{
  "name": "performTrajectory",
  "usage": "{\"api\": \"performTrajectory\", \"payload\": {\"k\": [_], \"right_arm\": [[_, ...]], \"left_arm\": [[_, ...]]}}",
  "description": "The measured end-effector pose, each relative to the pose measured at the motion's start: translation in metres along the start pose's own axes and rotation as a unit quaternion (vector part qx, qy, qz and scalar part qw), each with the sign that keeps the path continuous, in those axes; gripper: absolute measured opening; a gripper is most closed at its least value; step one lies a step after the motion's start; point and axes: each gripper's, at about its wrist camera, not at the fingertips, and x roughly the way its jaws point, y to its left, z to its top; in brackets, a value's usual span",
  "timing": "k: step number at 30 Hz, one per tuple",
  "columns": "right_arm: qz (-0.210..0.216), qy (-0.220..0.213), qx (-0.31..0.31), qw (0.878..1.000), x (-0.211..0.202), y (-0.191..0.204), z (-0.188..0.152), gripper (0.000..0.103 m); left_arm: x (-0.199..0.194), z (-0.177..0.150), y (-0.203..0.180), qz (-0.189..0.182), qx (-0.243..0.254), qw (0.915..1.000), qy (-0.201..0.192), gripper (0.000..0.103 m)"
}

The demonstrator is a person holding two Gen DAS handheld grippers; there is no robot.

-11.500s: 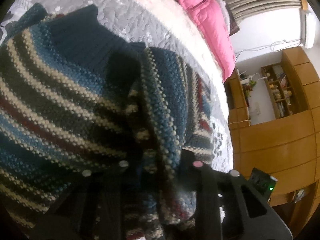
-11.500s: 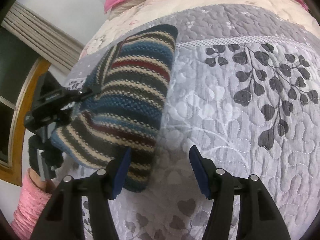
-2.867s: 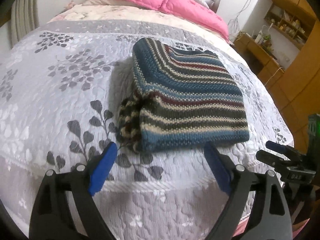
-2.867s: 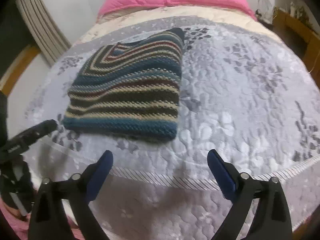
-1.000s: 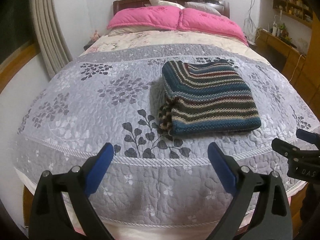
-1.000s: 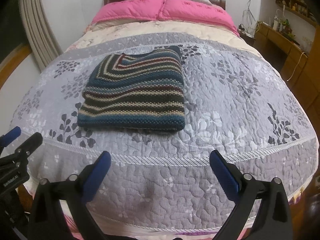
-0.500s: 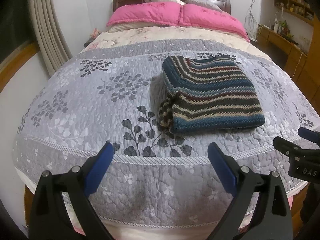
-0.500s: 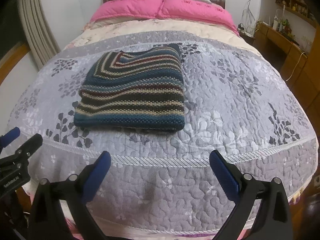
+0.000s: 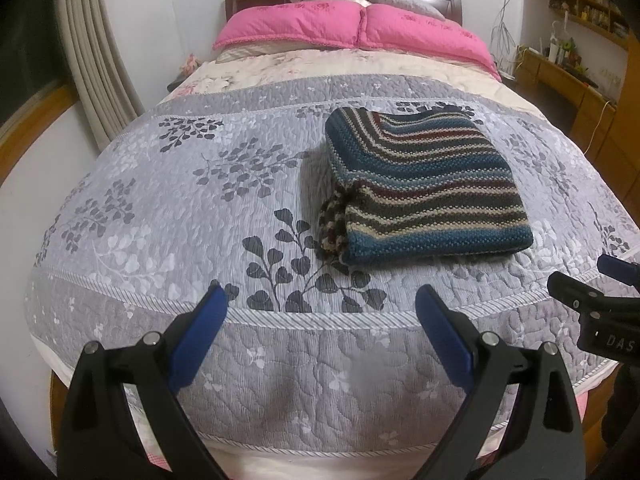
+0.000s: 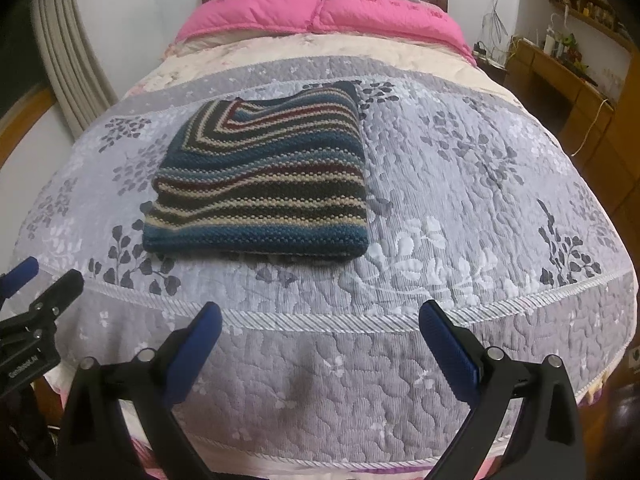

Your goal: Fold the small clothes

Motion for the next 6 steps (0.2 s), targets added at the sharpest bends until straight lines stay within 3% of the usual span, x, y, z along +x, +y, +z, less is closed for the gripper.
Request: {"api": "performTrajectory", "payload": {"k": [6], "right_arm": [[-0.004,0.001,0.005,1.0,-0.0004,-0.0015,-0.0001,0.099]], "left_arm": [[-0.0002,0.0004,-0.0003,0.0,0.0,1.0,0.0,0.094]]}}
